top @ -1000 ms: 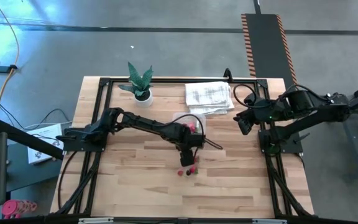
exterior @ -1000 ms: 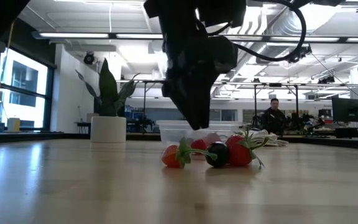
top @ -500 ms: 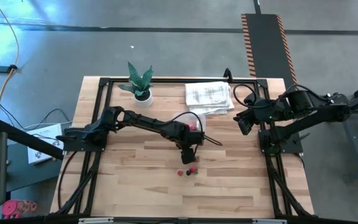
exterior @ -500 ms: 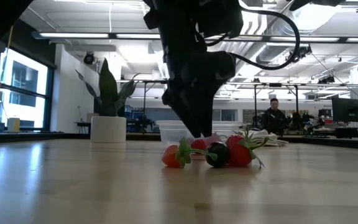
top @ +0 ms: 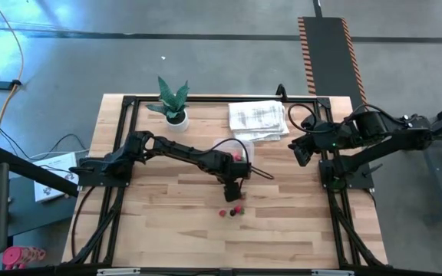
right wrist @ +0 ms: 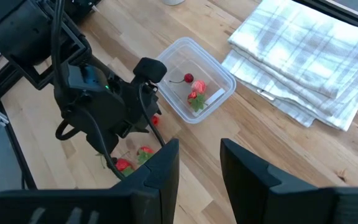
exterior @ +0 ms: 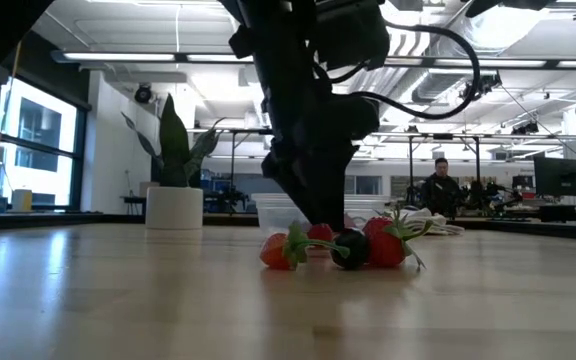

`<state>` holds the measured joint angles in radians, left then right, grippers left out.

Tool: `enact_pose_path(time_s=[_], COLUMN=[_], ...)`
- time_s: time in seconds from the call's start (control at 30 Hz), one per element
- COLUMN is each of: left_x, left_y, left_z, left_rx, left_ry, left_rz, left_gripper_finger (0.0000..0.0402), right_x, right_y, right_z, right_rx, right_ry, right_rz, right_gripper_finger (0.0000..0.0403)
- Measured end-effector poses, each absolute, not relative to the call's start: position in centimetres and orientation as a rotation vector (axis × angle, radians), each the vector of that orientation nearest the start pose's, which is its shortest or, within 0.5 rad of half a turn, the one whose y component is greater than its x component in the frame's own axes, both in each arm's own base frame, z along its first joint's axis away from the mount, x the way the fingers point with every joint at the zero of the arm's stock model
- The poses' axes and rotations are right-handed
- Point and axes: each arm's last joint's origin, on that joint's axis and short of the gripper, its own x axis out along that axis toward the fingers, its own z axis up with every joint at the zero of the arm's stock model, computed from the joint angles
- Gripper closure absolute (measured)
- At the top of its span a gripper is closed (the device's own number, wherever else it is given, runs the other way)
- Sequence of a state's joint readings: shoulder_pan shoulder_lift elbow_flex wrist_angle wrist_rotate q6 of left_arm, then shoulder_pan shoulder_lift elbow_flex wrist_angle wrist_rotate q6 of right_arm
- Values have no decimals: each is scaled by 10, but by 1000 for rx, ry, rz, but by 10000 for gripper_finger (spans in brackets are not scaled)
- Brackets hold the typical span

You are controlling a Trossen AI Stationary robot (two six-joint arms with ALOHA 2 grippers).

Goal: Pick and placing Produce into tupperware
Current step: Put the raspberry into the transparent bin

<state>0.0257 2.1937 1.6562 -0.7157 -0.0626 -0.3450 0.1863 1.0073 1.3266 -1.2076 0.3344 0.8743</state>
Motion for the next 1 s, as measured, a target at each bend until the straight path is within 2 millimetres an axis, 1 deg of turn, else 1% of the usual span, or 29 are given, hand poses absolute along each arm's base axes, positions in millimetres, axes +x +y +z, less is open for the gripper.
enact_pose_path(time_s=[0.3,0.6,0.93,1.0], left_x=[443,435,436,436], left_y=[14,14,14,14], left_z=[151,135,134,134], left_rx=[-255,-255,-272,-274], left_ry=[1240,1267,1244,1243], left_rz=[304,323,330,327], left_gripper_finger=[205,205,205,210], right_x=[152,152,152,152], right_y=[19,19,19,19], right_z=[387,387,387,387], right_rx=[580,579,579,579], right_ry=[731,732,732,732], right_rz=[-492,-491,-491,-491], right_gripper_finger=[295,295,295,295])
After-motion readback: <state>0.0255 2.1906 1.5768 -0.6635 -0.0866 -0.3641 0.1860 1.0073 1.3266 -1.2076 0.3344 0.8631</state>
